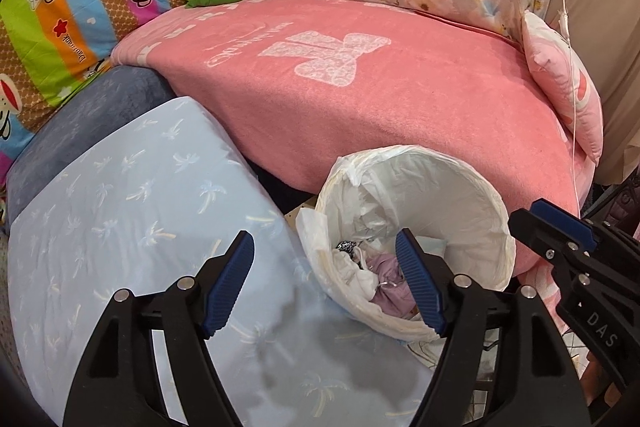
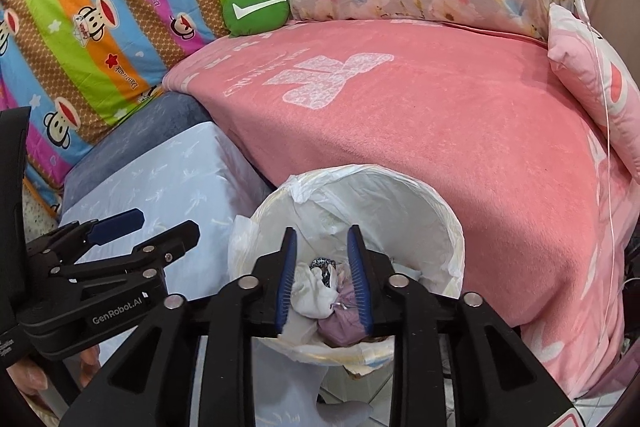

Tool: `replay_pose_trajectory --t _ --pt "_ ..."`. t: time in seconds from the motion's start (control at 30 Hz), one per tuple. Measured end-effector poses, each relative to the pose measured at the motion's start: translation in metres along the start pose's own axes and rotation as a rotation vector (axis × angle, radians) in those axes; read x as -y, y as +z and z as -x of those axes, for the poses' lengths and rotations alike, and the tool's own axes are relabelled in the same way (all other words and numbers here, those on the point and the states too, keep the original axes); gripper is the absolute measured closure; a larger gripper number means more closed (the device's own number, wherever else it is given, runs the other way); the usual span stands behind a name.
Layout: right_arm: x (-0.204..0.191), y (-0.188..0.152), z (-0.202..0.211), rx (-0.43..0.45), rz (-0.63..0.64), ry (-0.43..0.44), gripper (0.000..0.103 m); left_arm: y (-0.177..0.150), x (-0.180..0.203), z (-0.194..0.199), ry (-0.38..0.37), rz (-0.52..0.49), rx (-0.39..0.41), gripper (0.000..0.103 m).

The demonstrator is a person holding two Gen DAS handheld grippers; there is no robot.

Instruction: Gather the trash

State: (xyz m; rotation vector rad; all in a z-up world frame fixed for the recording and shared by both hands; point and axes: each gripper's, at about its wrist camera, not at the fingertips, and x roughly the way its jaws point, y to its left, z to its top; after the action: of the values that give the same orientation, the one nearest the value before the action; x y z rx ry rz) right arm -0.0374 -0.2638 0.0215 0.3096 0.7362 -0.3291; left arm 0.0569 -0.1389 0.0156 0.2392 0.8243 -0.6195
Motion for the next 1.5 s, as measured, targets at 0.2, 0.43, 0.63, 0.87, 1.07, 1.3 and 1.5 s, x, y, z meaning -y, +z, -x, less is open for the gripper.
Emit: replay_pose_trajectory --t 0.2,0.43,0.63,0.87,1.07,1.3,1.5 --pt "0.000 -0.008 0.001 -0.006 0.018 -0.017 0.064 -0.012 -0.006 0.001 0.024 0.024 -0.004 0.023" --pt "0.003 -0.014 0.001 -0.008 -0.001 -0.007 0.044 -0.025 -0.010 0.000 0.053 0.038 -0.021 0.017" --pt "-0.001 -0.020 -0.002 -0.014 0.035 -0.017 0.019 -0.029 -0.011 0.002 0.067 0.046 -0.014 0.014" --pt "-0.002 -0.023 -0.002 -0.015 0.096 -0.084 0.006 -0.034 -0.010 0.001 0.083 0.046 -0.016 0.013" --pt "-0.001 -0.025 -0.002 -0.023 0.111 -0.113 0.006 -0.035 -0.007 0.002 0.096 0.038 -0.013 0.013" --pt "-0.001 -0.027 -0.001 -0.032 0.118 -0.128 0.006 -0.038 -0.007 0.003 0.122 0.038 -0.003 0.013" --pt "-0.002 -0.028 0.000 -0.034 0.126 -0.140 0.006 -0.039 -0.007 0.002 0.133 0.042 -0.009 0.013"
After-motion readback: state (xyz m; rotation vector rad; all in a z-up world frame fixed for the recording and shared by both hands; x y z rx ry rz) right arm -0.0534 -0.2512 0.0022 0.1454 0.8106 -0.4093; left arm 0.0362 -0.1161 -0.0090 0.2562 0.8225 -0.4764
